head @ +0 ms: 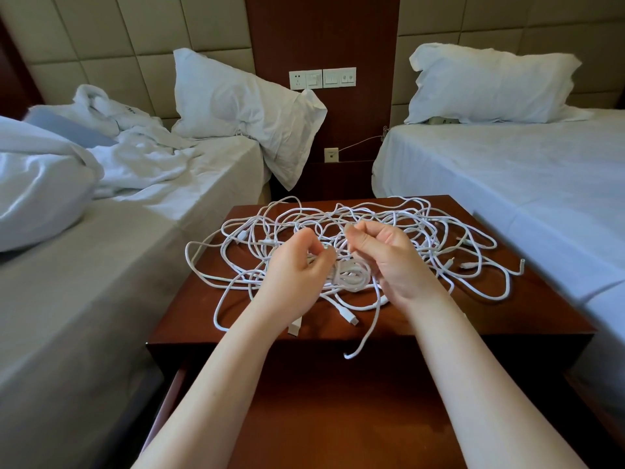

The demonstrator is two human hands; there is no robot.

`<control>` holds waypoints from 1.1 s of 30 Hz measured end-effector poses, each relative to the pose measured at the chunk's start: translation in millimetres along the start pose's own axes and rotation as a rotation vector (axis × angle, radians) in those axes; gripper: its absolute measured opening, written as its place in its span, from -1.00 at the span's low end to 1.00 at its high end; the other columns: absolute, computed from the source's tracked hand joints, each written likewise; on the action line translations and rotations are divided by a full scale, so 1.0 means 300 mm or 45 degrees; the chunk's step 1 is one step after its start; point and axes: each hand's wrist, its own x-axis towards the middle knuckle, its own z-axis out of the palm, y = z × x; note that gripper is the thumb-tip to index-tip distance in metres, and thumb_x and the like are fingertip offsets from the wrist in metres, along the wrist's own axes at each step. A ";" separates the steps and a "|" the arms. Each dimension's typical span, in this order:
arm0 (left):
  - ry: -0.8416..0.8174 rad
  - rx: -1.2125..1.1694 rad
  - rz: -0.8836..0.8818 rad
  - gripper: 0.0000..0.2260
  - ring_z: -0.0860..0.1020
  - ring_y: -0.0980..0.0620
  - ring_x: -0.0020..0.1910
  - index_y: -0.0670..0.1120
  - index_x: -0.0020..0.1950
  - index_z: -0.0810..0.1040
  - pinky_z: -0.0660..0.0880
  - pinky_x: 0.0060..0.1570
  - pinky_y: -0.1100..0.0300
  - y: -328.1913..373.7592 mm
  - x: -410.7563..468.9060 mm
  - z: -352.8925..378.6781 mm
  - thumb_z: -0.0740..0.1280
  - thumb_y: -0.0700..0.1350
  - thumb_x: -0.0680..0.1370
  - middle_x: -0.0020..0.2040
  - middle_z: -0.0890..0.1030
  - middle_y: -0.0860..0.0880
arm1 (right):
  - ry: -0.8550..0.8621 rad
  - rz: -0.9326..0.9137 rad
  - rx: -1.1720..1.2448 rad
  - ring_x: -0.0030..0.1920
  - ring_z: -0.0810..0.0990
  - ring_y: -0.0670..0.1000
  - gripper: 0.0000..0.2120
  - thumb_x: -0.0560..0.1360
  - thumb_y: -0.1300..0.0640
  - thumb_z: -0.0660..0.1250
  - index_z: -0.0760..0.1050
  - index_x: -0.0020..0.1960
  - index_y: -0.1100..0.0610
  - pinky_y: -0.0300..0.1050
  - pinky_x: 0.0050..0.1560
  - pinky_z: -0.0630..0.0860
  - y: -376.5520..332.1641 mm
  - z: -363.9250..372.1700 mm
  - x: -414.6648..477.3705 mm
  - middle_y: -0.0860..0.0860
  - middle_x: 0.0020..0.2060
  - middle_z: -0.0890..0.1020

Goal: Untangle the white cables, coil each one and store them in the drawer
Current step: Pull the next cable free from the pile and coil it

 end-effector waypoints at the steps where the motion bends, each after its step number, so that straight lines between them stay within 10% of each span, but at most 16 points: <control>1: 0.038 0.001 -0.033 -0.75 0.26 0.17 -0.56 -0.07 -0.28 0.33 0.20 -0.55 0.40 -0.004 0.002 0.006 0.28 -0.14 0.58 -0.45 0.35 0.05 | 0.000 -0.012 -0.044 -0.53 0.23 -0.14 -0.68 0.57 0.14 0.29 0.41 -0.35 0.13 -0.37 -0.38 0.31 -0.010 0.003 -0.004 -0.08 -0.56 0.30; 15: 0.546 -0.263 -0.325 -0.82 0.33 0.11 -0.38 -0.20 -0.08 0.46 0.31 -0.39 0.30 -0.042 0.031 -0.021 0.23 -0.09 0.59 -0.34 0.43 0.00 | -0.349 -0.073 -0.648 -0.45 0.32 -0.16 -0.81 0.58 0.19 0.27 0.56 -0.18 0.18 -0.30 -0.33 0.32 -0.074 0.092 -0.045 -0.12 -0.52 0.39; 21: 0.555 -0.551 -0.341 -0.78 0.32 0.00 -0.38 -0.08 -0.25 0.35 0.28 -0.37 0.12 -0.045 0.040 -0.040 0.25 -0.09 0.58 -0.37 0.38 -0.05 | -0.293 -0.062 -0.772 -0.24 0.55 0.14 -0.85 0.57 0.11 0.32 0.61 -0.13 0.12 0.11 -0.02 0.54 -0.047 0.116 -0.037 0.19 -0.25 0.61; 26: 0.425 -0.763 -0.253 -0.76 0.32 0.14 -0.53 -0.10 -0.24 0.36 0.29 -0.53 0.31 -0.013 0.031 -0.041 0.21 -0.11 0.63 -0.46 0.39 0.02 | -0.294 0.047 -0.640 -0.43 0.47 -0.25 -0.88 0.56 0.12 0.32 0.62 -0.08 0.11 -0.30 -0.24 0.36 -0.035 0.099 -0.032 -0.21 -0.49 0.52; 30: 0.398 -0.742 -0.232 -0.77 0.32 0.15 -0.52 -0.08 -0.23 0.37 0.27 -0.54 0.33 0.000 0.027 -0.046 0.18 -0.12 0.63 -0.43 0.39 0.02 | -0.304 0.018 -0.621 -0.23 0.60 -0.19 -0.88 0.55 0.11 0.35 0.63 -0.13 0.05 -0.17 -0.05 0.49 -0.038 0.087 -0.024 -0.13 -0.32 0.65; 33: 0.400 -0.815 -0.193 -0.75 0.27 0.16 -0.55 -0.09 -0.26 0.34 0.22 -0.56 0.32 0.009 0.028 -0.056 0.18 -0.15 0.63 -0.48 0.36 0.05 | -0.300 0.031 -0.564 -0.46 0.47 -0.19 -0.80 0.57 0.11 0.31 0.57 -0.21 0.10 -0.39 -0.32 0.36 -0.047 0.082 -0.025 -0.14 -0.50 0.51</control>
